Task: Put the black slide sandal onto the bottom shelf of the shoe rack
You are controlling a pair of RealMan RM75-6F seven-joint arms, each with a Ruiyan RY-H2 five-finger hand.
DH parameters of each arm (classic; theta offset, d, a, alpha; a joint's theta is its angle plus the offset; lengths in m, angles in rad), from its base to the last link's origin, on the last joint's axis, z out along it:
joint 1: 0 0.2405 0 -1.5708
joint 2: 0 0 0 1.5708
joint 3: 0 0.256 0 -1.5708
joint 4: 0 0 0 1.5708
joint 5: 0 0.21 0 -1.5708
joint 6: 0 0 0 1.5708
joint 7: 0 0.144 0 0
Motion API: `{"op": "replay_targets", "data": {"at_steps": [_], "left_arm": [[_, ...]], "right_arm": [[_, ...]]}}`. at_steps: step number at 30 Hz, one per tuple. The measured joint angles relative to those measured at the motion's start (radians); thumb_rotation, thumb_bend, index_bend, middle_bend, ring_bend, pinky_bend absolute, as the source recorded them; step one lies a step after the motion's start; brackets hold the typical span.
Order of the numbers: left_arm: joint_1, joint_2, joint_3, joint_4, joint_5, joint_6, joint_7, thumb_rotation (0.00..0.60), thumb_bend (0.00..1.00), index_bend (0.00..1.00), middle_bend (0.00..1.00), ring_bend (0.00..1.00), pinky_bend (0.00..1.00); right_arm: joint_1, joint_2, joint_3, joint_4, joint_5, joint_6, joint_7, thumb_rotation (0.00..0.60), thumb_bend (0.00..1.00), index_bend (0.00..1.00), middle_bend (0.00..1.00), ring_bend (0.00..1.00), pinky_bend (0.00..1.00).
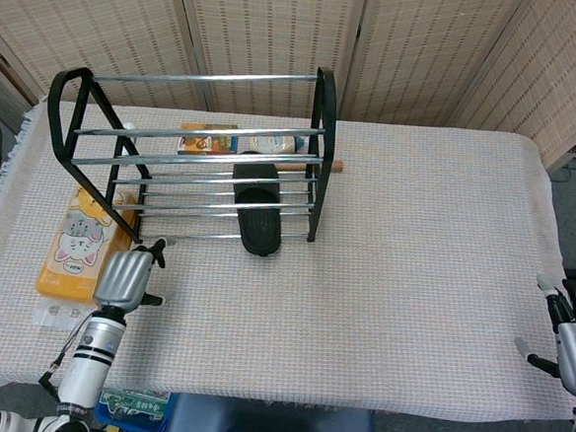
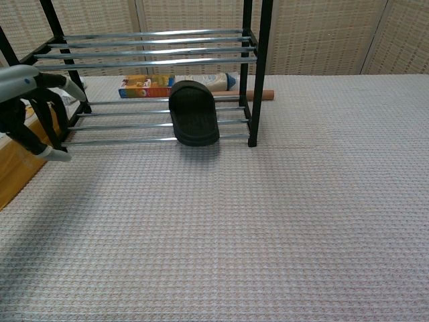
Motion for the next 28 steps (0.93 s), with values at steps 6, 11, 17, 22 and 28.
{"op": "replay_targets", "data": {"at_steps": [6,11,17,22,28], "left_arm": [[0.111,0.09,0.035,0.024,0.094,0.076,-0.094,0.6,0.05,0.28,0.44,0.38,0.5],[0.164,0.129,0.059,0.127,0.15,0.074,-0.191,0.6,0.05,0.19,0.19,0.13,0.28],[0.232,0.168,0.095,0.261,0.205,0.039,-0.252,0.6,0.05,0.14,0.12,0.08,0.24],[0.295,0.165,0.106,0.337,0.239,0.045,-0.261,0.6,0.05,0.14,0.12,0.08,0.24],[0.345,0.166,0.109,0.353,0.279,0.057,-0.29,0.6,0.05,0.14,0.12,0.08,0.24]], "right_arm": [[0.004,0.008,0.0,-0.013,0.004,-0.012,-0.001,0.6,0.21,0.0,0.17,0.1,0.15],[0.011,0.037,-0.01,-0.056,0.013,-0.053,-0.024,0.6,0.22,0.0,0.05,0.02,0.08],[0.019,0.049,-0.013,-0.073,0.003,-0.056,-0.035,0.6,0.23,0.0,0.04,0.0,0.05],[0.02,0.038,-0.011,-0.064,-0.028,-0.022,-0.034,0.6,0.23,0.0,0.06,0.0,0.05],[0.013,0.03,-0.015,-0.067,-0.039,-0.003,-0.04,0.6,0.23,0.0,0.07,0.0,0.05]]}}
